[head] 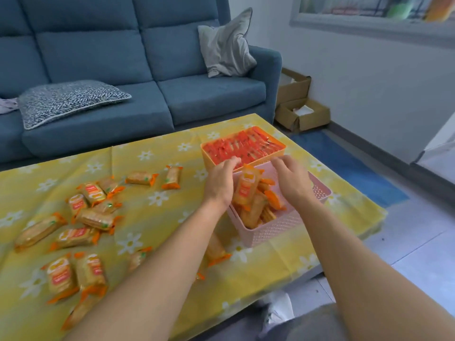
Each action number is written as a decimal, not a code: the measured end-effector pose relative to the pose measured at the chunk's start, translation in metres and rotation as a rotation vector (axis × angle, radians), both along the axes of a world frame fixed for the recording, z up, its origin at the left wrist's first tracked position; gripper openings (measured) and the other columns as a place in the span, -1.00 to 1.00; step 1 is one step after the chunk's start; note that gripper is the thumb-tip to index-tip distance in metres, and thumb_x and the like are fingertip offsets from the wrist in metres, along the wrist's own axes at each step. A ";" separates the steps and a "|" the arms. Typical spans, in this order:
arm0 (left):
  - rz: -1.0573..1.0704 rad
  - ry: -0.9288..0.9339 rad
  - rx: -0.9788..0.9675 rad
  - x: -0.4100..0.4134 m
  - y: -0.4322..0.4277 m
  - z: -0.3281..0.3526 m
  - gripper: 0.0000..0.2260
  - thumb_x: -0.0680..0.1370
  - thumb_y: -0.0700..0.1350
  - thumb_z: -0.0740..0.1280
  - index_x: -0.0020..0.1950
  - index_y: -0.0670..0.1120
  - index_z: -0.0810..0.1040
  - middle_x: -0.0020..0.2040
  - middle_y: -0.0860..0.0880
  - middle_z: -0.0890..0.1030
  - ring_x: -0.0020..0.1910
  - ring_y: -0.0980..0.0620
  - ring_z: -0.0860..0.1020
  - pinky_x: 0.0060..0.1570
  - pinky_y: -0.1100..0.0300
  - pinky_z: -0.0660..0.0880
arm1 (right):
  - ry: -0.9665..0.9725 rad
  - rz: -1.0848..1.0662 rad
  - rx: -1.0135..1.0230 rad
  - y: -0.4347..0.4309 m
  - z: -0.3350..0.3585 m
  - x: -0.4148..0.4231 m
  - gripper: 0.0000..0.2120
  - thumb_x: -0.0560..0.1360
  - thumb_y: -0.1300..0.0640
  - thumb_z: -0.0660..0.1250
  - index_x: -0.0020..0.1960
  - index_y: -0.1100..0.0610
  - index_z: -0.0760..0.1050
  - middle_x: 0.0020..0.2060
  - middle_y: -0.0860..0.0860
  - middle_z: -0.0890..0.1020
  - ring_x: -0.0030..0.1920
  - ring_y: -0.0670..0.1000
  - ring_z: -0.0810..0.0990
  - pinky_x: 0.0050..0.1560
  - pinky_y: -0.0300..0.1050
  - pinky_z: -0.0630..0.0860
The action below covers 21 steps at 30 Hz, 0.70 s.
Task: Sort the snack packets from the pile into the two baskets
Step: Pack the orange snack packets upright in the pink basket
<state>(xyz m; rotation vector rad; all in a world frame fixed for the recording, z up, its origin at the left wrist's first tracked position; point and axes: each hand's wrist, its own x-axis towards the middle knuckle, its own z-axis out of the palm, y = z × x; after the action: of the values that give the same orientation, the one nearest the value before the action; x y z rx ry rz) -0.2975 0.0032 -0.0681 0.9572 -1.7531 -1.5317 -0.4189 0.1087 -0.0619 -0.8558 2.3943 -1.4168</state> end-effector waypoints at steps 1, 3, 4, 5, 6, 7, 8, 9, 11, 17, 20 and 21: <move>0.040 -0.047 -0.084 0.003 -0.003 -0.002 -0.69 0.57 0.10 0.26 0.19 0.00 0.66 0.15 0.08 0.65 0.16 0.10 0.57 0.13 0.24 0.39 | 0.040 -0.040 -0.025 0.001 0.002 -0.003 -0.72 0.65 -0.05 0.14 0.18 0.02 0.56 0.05 -0.06 0.59 0.12 -0.01 0.54 0.11 0.02 0.46; 0.066 -0.232 -0.252 0.008 -0.010 -0.013 -0.77 0.60 -0.10 0.29 0.23 -0.02 0.61 0.19 0.03 0.63 0.18 0.05 0.55 0.10 0.25 0.38 | 0.091 -0.051 -0.017 0.001 0.003 -0.006 -0.82 0.64 0.07 0.15 0.10 0.00 0.53 -0.03 -0.06 0.60 0.01 0.01 0.60 -0.01 0.00 0.54; 0.044 -0.321 -0.319 0.011 -0.012 -0.019 -0.75 0.58 -0.15 0.30 0.24 -0.01 0.59 0.20 0.00 0.61 0.18 0.01 0.55 0.11 0.20 0.42 | 0.120 -0.014 0.029 0.001 0.002 -0.005 -0.82 0.63 0.11 0.17 0.09 0.01 0.54 -0.07 -0.06 0.62 -0.07 0.02 0.64 -0.09 0.04 0.62; 0.005 -0.401 -0.377 0.013 -0.012 -0.026 -0.72 0.55 -0.17 0.32 0.26 0.01 0.58 0.21 -0.02 0.59 0.20 -0.03 0.54 0.15 0.15 0.44 | 0.140 0.045 0.089 -0.002 -0.002 -0.004 -0.81 0.61 0.12 0.20 0.11 0.02 0.56 -0.08 -0.05 0.64 -0.15 0.03 0.66 -0.17 0.08 0.67; -0.040 -0.460 -0.430 0.015 -0.011 -0.031 -0.68 0.53 -0.18 0.34 0.27 0.02 0.57 0.23 -0.02 0.56 0.22 -0.04 0.52 0.19 0.12 0.44 | 0.168 0.114 0.170 -0.003 -0.004 -0.002 -0.79 0.58 0.09 0.23 0.16 0.02 0.57 -0.05 -0.04 0.66 -0.18 0.04 0.67 -0.21 0.09 0.69; -0.083 -0.498 -0.460 0.017 -0.009 -0.034 -0.66 0.51 -0.18 0.37 0.28 0.01 0.56 0.25 -0.03 0.52 0.24 -0.04 0.50 0.22 0.14 0.41 | 0.208 0.180 0.267 -0.005 -0.007 0.000 -0.72 0.55 0.02 0.27 0.23 0.01 0.56 0.02 -0.02 0.67 -0.15 0.04 0.67 -0.18 0.09 0.69; -0.115 -0.506 -0.479 0.019 -0.007 -0.036 -0.64 0.51 -0.17 0.39 0.30 -0.01 0.55 0.27 -0.02 0.49 0.25 -0.03 0.49 0.21 0.18 0.37 | 0.243 0.237 0.374 -0.008 -0.008 0.003 -0.62 0.52 -0.06 0.30 0.30 0.01 0.54 0.09 -0.01 0.66 -0.07 0.04 0.66 -0.09 0.09 0.68; -0.128 -0.496 -0.481 0.020 -0.006 -0.037 -0.63 0.50 -0.17 0.40 0.31 -0.03 0.53 0.28 -0.02 0.47 0.25 -0.01 0.48 0.17 0.22 0.34 | 0.277 0.286 0.476 -0.011 -0.009 0.004 -0.52 0.48 -0.14 0.33 0.35 0.01 0.51 0.15 0.01 0.64 0.02 0.06 0.64 0.01 0.07 0.64; -0.121 -0.465 -0.473 0.024 -0.005 -0.038 -0.62 0.49 -0.17 0.43 0.30 -0.05 0.52 0.27 -0.02 0.46 0.20 0.00 0.50 0.08 0.25 0.34 | 0.321 0.350 0.648 -0.015 -0.013 0.006 -0.42 0.44 -0.18 0.37 0.39 0.04 0.48 0.21 0.06 0.62 0.15 0.13 0.61 0.10 0.05 0.58; -0.117 -0.459 -0.452 0.034 -0.005 -0.038 -0.57 0.45 -0.15 0.47 0.29 -0.03 0.49 0.27 0.00 0.47 0.05 0.07 0.49 0.05 0.14 0.45 | 0.433 0.397 0.867 -0.021 -0.022 0.005 -0.50 0.38 -0.09 0.49 0.25 0.07 0.51 0.13 0.04 0.66 0.12 0.16 0.63 0.08 0.07 0.57; -0.128 -0.459 -0.446 0.041 -0.007 -0.040 -0.56 0.44 -0.14 0.49 0.30 -0.01 0.49 0.27 0.01 0.47 0.15 0.01 0.51 0.04 0.16 0.42 | 0.419 0.422 0.802 -0.022 -0.012 0.004 -0.64 0.35 -0.17 0.50 0.02 0.05 0.65 -0.13 -0.01 0.69 -0.10 0.11 0.65 -0.05 -0.01 0.61; -0.130 -0.460 -0.459 0.044 -0.009 -0.041 -0.54 0.44 -0.13 0.49 0.31 0.00 0.48 0.27 0.01 0.48 0.19 -0.02 0.50 0.07 0.16 0.41 | 0.370 0.430 0.742 -0.023 -0.009 0.005 -0.64 0.37 -0.23 0.46 -0.10 0.07 0.66 -0.27 -0.02 0.67 -0.22 0.08 0.63 -0.16 -0.07 0.59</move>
<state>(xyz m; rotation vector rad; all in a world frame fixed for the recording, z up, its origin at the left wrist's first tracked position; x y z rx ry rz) -0.2538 -0.0056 -0.1092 1.0188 -2.3943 -0.9466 -0.4137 0.0859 -0.0705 -1.3569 2.4620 -0.1818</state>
